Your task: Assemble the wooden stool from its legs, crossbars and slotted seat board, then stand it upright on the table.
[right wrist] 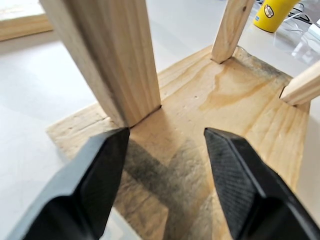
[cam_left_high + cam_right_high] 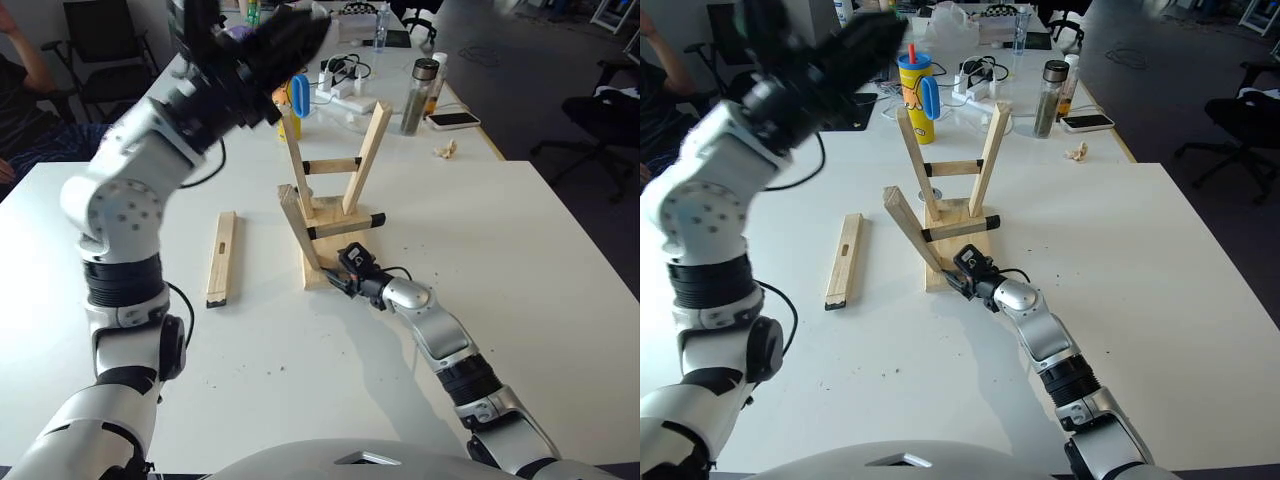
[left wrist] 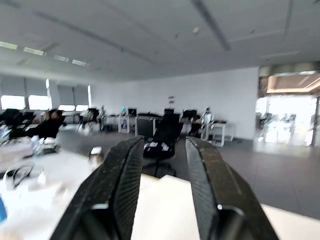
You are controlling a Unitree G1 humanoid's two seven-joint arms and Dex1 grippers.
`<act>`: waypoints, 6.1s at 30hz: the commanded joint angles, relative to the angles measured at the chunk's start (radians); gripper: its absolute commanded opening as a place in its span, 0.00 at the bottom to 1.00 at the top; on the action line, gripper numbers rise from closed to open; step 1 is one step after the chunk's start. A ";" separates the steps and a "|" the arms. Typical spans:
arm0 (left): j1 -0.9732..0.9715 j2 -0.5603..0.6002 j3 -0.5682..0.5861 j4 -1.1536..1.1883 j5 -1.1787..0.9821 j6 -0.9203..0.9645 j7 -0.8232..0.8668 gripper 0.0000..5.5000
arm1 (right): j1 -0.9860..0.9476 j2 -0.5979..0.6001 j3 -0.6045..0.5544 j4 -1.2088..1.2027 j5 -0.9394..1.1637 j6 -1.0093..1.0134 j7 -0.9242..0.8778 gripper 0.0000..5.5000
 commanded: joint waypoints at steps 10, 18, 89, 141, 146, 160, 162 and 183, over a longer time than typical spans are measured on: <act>0.102 -0.100 0.000 -0.016 0.228 -0.210 0.200 0.13 | 0.072 -0.025 0.003 0.102 -0.041 0.019 0.004 0.50; 0.477 -0.086 0.120 -0.184 0.309 -0.144 0.353 0.35 | 0.233 -0.138 -0.149 -0.312 0.075 -0.074 0.090 0.50; 0.259 -0.054 0.307 -0.296 0.049 -0.154 0.161 0.38 | 0.134 -0.183 -0.125 -0.115 0.195 0.032 0.385 0.50; 0.462 0.065 -0.009 -0.376 -0.559 0.263 -0.152 0.38 | -0.166 -0.452 -0.745 -0.095 1.265 0.954 0.627 0.81; 0.472 0.080 -0.030 -0.341 -0.547 0.271 -0.204 0.38 | -0.192 -0.433 -0.784 -0.085 1.403 1.014 0.519 0.84; 0.512 0.122 -0.045 -0.317 -0.541 0.299 -0.244 0.38 | -0.213 -0.449 -0.801 -0.084 1.512 0.973 0.422 0.84; 0.516 0.128 -0.055 -0.316 -0.531 0.303 -0.253 0.38 | -0.212 -0.447 -0.788 -0.095 1.505 0.965 0.423 0.84; 0.503 0.111 -0.063 -0.303 -0.387 0.227 -0.252 0.46 | -0.166 -0.485 -0.713 -0.103 1.358 0.885 0.519 0.38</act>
